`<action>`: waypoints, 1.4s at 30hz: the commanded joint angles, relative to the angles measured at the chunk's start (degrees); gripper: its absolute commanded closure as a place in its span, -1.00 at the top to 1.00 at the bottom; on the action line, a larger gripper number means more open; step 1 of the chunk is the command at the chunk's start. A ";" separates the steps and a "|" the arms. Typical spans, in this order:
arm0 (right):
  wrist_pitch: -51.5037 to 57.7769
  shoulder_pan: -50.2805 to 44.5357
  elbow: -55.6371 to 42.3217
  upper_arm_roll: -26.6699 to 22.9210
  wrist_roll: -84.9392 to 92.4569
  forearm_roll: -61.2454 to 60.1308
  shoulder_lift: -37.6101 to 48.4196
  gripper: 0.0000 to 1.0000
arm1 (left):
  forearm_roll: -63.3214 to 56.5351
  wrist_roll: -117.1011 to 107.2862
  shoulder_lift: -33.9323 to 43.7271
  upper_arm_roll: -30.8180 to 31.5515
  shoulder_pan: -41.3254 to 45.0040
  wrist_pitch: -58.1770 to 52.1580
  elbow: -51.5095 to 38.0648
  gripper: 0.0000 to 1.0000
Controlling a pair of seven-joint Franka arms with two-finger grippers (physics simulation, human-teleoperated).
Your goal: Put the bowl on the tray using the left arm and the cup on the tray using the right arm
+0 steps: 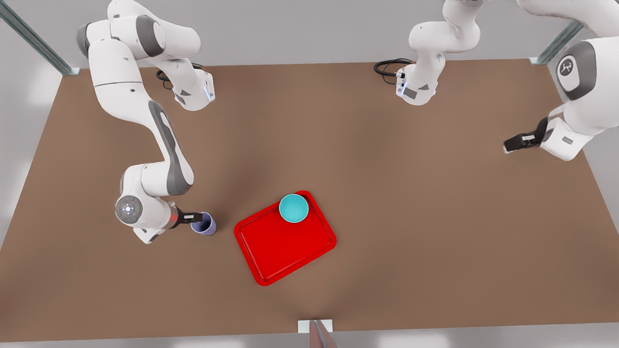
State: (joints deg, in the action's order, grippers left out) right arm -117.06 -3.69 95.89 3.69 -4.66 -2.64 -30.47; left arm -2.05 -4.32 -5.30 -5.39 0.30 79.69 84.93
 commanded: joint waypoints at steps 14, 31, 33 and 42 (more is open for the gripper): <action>-3.35 0.00 -0.09 0.00 0.44 0.00 -3.98 1.00 | -0.32 -0.86 -0.50 4.16 0.23 4.86 1.12 1.00; -3.35 -0.44 -1.94 0.00 1.05 0.00 -6.71 -0.41 | -1.03 -0.95 -1.55 3.98 0.75 3.19 -2.14 1.00; -3.35 -0.53 -2.20 0.00 0.88 -0.09 -6.80 -0.47 | -1.03 -1.04 -1.29 3.98 0.67 1.35 -2.49 1.00; -3.35 -0.79 -2.29 0.00 0.79 0.00 -7.24 -0.57 | -0.94 -1.22 -3.04 4.16 0.67 1.00 -3.63 1.00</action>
State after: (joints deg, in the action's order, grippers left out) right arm -120.32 -4.41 93.19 3.64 -3.71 -3.15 -37.68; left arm -2.96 -5.54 -8.58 -1.23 0.79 80.80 81.30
